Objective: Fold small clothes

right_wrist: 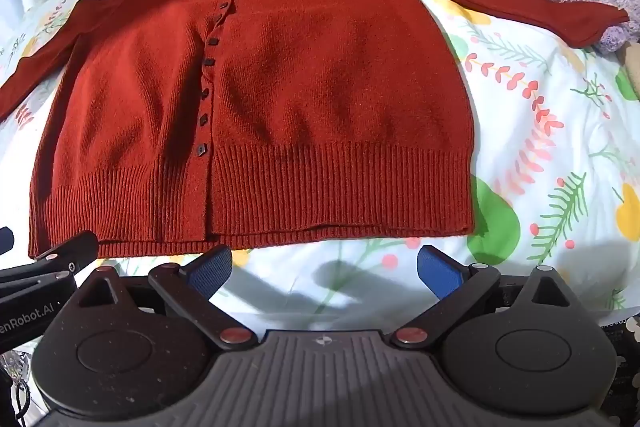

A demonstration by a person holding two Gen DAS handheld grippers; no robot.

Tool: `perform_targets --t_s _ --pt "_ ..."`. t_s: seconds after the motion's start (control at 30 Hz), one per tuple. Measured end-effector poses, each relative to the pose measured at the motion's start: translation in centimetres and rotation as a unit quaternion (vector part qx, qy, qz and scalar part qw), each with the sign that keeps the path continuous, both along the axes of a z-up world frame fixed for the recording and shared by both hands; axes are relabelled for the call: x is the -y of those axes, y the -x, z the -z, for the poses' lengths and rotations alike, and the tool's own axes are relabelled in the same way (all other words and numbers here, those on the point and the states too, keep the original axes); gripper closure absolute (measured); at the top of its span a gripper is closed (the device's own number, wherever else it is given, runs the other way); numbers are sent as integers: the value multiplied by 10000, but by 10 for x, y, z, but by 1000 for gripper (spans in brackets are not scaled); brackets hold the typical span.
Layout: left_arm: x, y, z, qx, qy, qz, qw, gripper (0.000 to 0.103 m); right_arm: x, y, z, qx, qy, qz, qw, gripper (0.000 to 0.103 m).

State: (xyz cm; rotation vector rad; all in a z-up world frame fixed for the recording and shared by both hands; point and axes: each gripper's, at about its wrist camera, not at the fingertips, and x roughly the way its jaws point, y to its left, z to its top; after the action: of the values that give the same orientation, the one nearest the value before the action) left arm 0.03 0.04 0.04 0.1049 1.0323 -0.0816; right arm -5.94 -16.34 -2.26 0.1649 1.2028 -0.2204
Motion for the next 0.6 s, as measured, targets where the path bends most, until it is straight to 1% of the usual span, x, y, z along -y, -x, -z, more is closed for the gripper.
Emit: perform_targets --t_s 0.1,0.3,0.53,0.6 --pt "0 1 -1 32 -5 14 10000 0 0 0 1 -10 -4 1 10000 4" --pt "3 5 11 9 -20 31 10000 0 0 1 2 14 17 40 10000 4" --pt "8 6 7 -11 -43 43 10000 0 5 1 8 27 7 96 10000 4" --pt "10 7 6 -13 -57 48 10000 0 5 4 2 8 -14 77 10000 4"
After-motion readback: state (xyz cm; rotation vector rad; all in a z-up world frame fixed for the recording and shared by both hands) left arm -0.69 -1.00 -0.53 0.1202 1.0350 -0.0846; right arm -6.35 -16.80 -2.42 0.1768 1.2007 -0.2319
